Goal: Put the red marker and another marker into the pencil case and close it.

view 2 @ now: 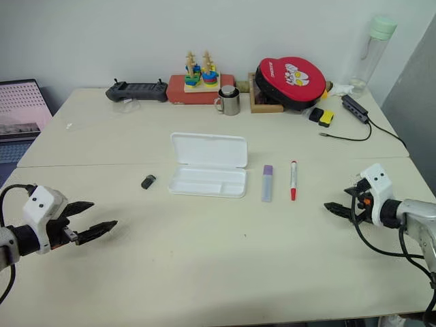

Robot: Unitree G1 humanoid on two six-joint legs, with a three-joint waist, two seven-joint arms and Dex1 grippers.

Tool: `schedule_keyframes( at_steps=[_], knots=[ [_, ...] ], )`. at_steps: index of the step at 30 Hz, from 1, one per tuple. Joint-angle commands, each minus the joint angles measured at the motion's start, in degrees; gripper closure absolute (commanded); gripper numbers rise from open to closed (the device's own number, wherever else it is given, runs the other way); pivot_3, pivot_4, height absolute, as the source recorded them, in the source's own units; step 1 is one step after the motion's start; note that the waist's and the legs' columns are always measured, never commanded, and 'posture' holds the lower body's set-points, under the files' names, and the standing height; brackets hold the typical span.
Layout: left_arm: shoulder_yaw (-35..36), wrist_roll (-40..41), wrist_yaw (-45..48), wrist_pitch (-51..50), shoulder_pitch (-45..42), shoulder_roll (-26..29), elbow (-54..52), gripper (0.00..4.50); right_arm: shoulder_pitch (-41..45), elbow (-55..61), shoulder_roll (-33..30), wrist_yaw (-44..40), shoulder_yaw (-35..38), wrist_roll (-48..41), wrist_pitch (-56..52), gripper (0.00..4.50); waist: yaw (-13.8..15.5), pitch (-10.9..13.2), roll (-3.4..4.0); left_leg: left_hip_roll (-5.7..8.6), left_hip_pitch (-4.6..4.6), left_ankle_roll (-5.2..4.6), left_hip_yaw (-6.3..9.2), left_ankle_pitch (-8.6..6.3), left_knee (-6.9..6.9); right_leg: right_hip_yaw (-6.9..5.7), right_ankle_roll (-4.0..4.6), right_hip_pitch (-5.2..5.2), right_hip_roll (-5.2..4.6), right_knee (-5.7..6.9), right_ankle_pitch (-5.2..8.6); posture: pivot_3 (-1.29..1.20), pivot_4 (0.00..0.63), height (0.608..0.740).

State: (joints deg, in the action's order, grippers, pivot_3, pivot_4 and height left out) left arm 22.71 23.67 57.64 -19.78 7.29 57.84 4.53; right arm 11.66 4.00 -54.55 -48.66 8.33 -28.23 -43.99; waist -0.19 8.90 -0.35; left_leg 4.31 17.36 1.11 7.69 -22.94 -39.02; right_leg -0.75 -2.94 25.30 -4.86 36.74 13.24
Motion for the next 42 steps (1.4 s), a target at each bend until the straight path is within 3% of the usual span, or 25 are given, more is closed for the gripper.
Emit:
schedule_keyframes(
  at_steps=[1, 10, 14, 33, 37, 42],
  knots=[
    [-0.68, -0.96, 2.36, -0.09, -0.62, 1.67, 0.18, 0.0, 1.77, 0.77, -0.68, -2.57, 1.14, -1.78, -1.48, 0.04, 0.01, 0.01, 0.01, 0.0, 0.02, 0.0, 0.01, 0.0, 0.0, 0.0, 0.0, 0.02, 0.0, 0.0, 0.0, 0.0, 0.15, 0.74],
    [-1.67, -2.14, 2.63, -0.92, -0.31, 0.96, -1.29, 0.0, 3.27, -0.38, 3.38, -0.35, 3.79, -1.98, -0.04, 0.04, 0.02, 0.03, 0.0, 0.0, 0.06, 0.0, 0.03, 0.0, -0.03, -0.03, 0.0, 0.04, -0.03, 0.05, 0.0, 0.0, 0.15, 0.74],
    [-1.14, -1.97, 2.9, -1.41, -0.51, 1.01, -1.63, 0.0, 0.39, 1.25, 3.14, -2.84, 4.01, -1.38, 4.12, 0.04, 0.02, 0.03, -0.01, 0.0, 0.07, 0.0, 0.04, 0.0, -0.03, -0.05, 0.0, 0.04, -0.03, 0.05, -0.01, 0.0, 0.15, 0.74],
    [0.62, -0.93, 2.36, -0.86, -2.55, -0.31, -1.52, 0.0, -3.11, 3.4, 2.0, -6.23, 4.63, -3.55, 2.42, 0.04, 0.03, 0.03, -0.01, 0.0, 0.08, 0.01, 0.04, 0.0, -0.08, -0.05, 0.0, 0.04, -0.04, 0.09, -0.01, 0.0, 0.15, 0.74],
    [-2.27, 0.04, 2.61, -1.33, -6.98, -1.22, -2.2, 0.0, -1.97, 5.32, 2.56, -8.47, 6.45, -8.57, -0.68, 0.04, 0.05, 0.03, -0.01, 0.0, 0.09, 0.01, 0.05, 0.0, -0.13, -0.06, 0.0, 0.04, -0.04, 0.1, -0.01, 0.0, 0.15, 0.74],
    [-13.79, -0.44, 7.17, -3.07, -20.03, -4.86, -2.83, 0.0, 5.58, 11.08, 5.74, -7.13, 3.86, -12.64, -1.9, 0.04, 0.09, 0.03, 0.0, 0.01, 0.2, 0.01, 0.1, 0.0, -0.38, -0.11, -0.03, 0.01, -0.05, 0.15, -0.07, 0.0, 0.15, 0.74]
  ],
)
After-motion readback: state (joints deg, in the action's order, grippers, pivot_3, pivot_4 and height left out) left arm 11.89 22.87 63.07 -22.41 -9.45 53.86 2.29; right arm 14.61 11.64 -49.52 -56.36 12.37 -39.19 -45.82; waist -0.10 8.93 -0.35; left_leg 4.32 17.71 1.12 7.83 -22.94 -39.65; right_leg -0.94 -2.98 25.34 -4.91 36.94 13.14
